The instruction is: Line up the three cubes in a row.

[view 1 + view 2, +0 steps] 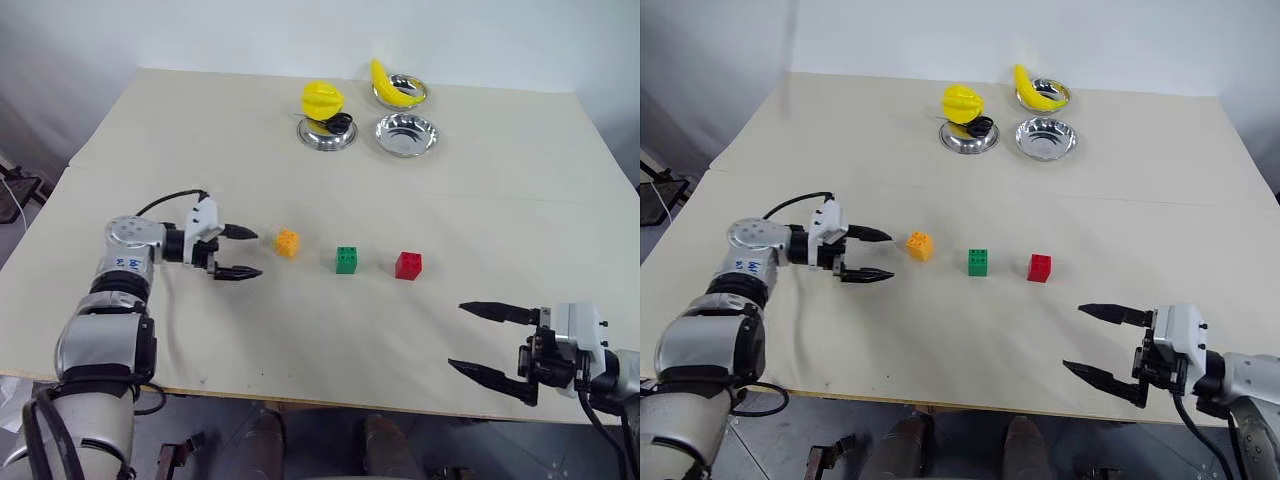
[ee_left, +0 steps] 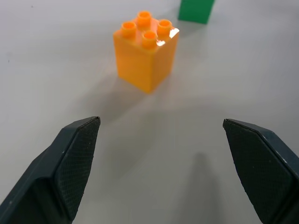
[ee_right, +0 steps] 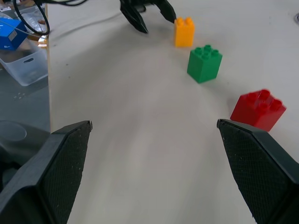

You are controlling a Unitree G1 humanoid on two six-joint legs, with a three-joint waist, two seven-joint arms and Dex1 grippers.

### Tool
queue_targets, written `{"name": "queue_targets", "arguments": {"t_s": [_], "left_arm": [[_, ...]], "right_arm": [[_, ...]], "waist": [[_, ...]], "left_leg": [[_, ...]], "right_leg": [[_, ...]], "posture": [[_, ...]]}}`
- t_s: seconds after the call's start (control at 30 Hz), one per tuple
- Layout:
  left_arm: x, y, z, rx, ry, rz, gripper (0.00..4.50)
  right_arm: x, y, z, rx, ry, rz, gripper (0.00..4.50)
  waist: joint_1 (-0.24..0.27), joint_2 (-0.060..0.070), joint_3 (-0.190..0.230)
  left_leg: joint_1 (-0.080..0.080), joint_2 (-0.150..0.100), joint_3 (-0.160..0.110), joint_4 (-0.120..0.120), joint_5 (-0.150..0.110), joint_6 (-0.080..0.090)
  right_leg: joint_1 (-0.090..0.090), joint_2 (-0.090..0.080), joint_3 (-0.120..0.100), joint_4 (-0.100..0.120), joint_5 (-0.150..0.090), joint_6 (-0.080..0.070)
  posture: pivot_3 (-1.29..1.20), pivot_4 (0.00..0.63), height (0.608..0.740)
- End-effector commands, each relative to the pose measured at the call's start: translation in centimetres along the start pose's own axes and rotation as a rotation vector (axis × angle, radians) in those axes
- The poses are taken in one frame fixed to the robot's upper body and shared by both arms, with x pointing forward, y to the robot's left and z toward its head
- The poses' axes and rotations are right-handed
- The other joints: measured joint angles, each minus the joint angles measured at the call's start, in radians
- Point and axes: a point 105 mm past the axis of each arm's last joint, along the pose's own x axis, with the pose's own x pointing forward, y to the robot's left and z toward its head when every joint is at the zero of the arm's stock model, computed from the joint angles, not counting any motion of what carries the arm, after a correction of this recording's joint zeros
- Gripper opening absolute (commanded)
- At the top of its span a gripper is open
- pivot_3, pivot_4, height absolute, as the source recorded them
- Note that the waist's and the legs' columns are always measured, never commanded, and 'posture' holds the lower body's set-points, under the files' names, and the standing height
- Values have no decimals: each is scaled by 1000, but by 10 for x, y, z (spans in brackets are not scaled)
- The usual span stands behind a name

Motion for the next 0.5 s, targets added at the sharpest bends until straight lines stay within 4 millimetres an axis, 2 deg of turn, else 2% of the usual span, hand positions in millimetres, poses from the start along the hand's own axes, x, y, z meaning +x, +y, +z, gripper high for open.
{"name": "queue_targets", "arguments": {"t_s": [0.03, 0.27, 0.5], "left_arm": [[9, 8, 11, 31, -3, 34, 4481], [36, 16, 24, 39, 16, 57, 4481], [38, 5, 23, 60, 48, -47, 4481]], "right_arm": [[-4, 0, 3, -4, 3, 7, 4500], [-7, 3, 6, -4, 9, 1, 4500], [-6, 10, 5, 7, -1, -31, 4500]], "waist": [[1, 0, 0], [11, 0, 0], [10, 0, 0]], "left_leg": [[0, 0, 0, 0, 0, 0], [0, 0, 0, 1, 0, 0], [0, 0, 0, 0, 0, 0]], "right_leg": [[0, 0, 0, 0, 0, 0], [0, 0, 0, 0, 0, 0], [0, 0, 0, 0, 0, 0]], "posture": [[0, 150, 740], [0, 150, 740], [0, 150, 740]]}}
